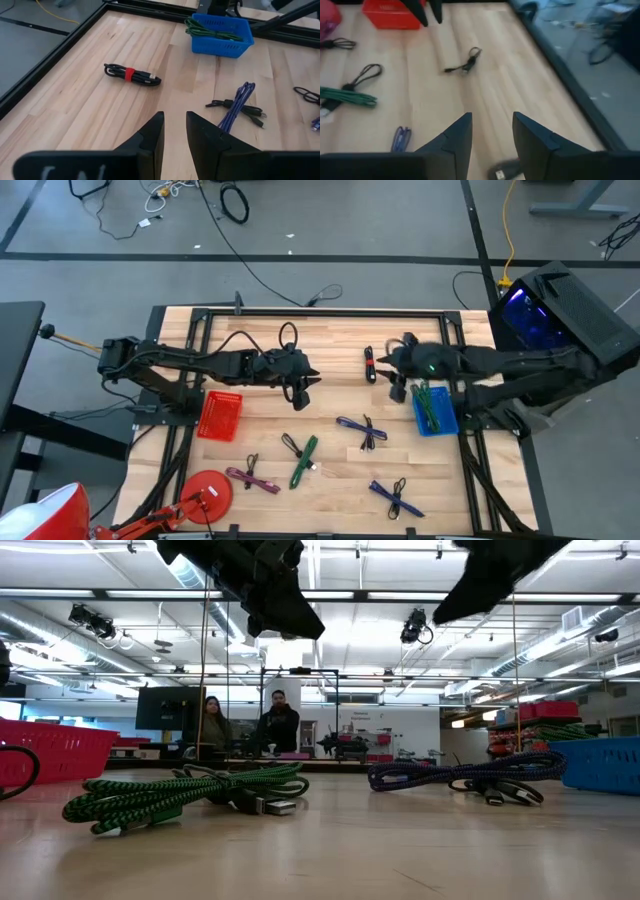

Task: Pick & Place USB Port
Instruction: Put the black charger cable into the red bin

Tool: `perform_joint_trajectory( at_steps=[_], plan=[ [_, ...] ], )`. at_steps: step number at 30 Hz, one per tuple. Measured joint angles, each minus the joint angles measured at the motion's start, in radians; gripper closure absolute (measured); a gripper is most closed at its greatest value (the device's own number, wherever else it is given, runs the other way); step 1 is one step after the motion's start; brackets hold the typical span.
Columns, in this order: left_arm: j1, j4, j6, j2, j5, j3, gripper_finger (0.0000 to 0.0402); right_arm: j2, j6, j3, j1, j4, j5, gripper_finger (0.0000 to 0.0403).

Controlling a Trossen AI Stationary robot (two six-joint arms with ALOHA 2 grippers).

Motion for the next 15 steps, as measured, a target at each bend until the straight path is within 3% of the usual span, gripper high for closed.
perform_joint_trajectory(
  at_steps=[5, 15],
  plan=[
    [0.0, 0.0, 0.0, 0.0, 0.0, 0.0, 0.0317, 0.11, -0.066, 0.0, -0.166, 0.089, -0.217, 0.0261],
    [0.0, 0.0, -0.019, 0.0, 0.011, 0.0, 0.0317, 0.252, -0.098, 0.0, -0.444, -0.014, -0.346, 0.0261]
  ],
)
